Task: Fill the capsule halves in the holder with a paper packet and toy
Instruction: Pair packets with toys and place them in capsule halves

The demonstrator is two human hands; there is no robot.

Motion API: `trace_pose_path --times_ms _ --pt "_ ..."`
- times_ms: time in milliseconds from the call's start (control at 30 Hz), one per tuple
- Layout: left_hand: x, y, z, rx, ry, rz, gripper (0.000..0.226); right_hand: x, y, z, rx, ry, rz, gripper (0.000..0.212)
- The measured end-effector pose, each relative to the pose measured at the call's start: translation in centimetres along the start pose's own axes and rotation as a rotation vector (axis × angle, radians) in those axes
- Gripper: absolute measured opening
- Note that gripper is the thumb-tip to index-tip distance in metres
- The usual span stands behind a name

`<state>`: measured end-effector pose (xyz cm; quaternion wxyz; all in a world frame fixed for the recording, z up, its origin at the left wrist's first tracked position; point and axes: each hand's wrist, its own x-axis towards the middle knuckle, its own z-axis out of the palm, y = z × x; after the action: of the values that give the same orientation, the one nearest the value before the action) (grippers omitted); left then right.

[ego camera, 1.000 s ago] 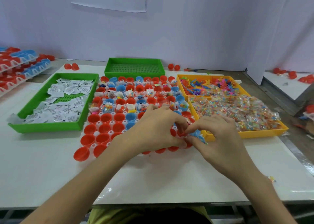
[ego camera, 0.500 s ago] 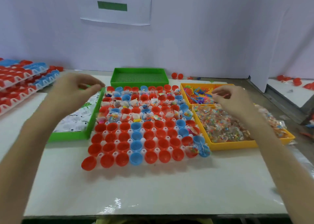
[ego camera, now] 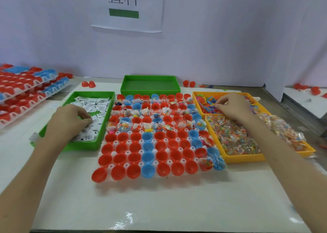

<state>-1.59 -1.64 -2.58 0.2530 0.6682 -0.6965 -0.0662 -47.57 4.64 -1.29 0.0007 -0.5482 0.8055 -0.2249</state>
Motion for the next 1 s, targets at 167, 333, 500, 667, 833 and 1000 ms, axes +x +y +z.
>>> trace_pose_path --times_ms 167,333,500,667,833,1000 --pt "-0.6 0.5 -0.3 0.074 0.046 -0.009 0.003 -0.5 0.2 -1.0 0.190 0.201 -0.009 0.014" --pt "-0.8 1.5 -0.8 -0.148 0.215 0.036 0.005 -1.1 -0.6 -2.0 0.359 0.257 -0.062 0.014" --pt "-1.7 4.1 -1.8 -0.427 0.309 0.063 0.003 -3.0 -3.5 -3.2 0.538 0.226 -0.139 0.009" --pt "-4.5 9.3 -3.7 -0.836 0.318 0.097 0.013 -6.7 -8.2 -5.7 0.879 0.153 -0.214 0.012" --pt "-9.4 16.5 -3.3 -1.264 0.219 0.145 0.016 -12.1 -12.5 -6.3 1.174 0.115 -0.206 0.013" --pt "-12.7 19.2 -1.9 -1.213 0.429 0.176 0.016 -16.2 -14.4 -5.6 1.458 0.082 -0.113 0.025"
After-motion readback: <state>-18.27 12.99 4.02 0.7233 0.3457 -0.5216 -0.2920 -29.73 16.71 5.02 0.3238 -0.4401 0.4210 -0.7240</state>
